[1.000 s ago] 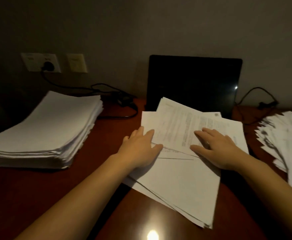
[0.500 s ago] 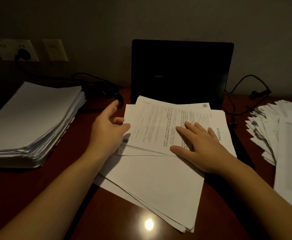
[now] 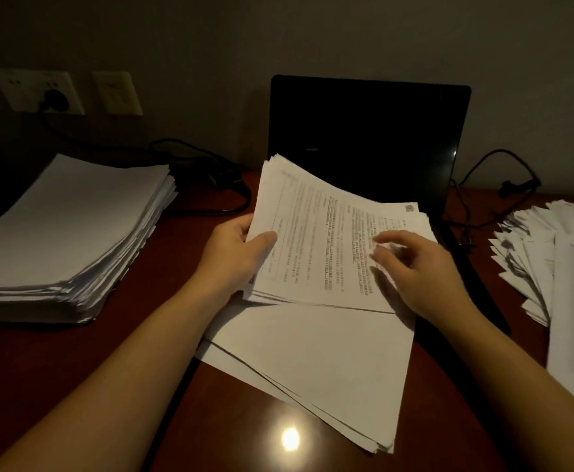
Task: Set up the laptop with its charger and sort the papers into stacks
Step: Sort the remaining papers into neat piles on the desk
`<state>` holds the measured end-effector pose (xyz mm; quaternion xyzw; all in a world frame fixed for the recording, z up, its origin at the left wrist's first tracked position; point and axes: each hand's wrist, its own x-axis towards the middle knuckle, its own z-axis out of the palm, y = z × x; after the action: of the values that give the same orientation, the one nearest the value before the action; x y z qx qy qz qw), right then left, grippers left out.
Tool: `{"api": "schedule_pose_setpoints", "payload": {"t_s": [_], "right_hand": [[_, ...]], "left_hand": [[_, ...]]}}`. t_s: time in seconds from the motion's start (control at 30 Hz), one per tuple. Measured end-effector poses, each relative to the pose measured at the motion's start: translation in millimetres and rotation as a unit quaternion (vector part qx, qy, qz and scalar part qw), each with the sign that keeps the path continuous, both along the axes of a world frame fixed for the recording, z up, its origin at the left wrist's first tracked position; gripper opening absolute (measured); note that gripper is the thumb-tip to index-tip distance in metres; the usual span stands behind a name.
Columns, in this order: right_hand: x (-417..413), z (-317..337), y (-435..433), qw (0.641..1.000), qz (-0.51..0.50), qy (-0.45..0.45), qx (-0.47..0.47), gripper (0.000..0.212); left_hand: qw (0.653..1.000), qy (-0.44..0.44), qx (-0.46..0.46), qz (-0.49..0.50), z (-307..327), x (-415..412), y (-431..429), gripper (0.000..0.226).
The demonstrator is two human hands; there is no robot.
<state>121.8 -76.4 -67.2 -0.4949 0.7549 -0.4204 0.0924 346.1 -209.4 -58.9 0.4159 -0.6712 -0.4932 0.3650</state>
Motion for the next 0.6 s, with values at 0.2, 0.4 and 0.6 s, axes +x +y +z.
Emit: {"api": "schedule_pose_setpoints", "payload": {"t_s": [0.2, 0.4, 0.6], "right_hand": [[-31, 4, 7, 0.991, -0.126, -0.031, -0.017, 0.078], [-6, 20, 7, 0.916, -0.095, -0.319, -0.225, 0.084], [19, 16, -4, 0.904, 0.005, -0.387, -0.18, 0.037]], "left_hand": [[0.99, 0.116, 0.025, 0.079, 5, -2, 1, 0.012], [0.958, 0.221, 0.138, 0.115, 3, -12, 18, 0.007], [0.973, 0.175, 0.148, -0.035, 6, -18, 37, 0.032]]}}
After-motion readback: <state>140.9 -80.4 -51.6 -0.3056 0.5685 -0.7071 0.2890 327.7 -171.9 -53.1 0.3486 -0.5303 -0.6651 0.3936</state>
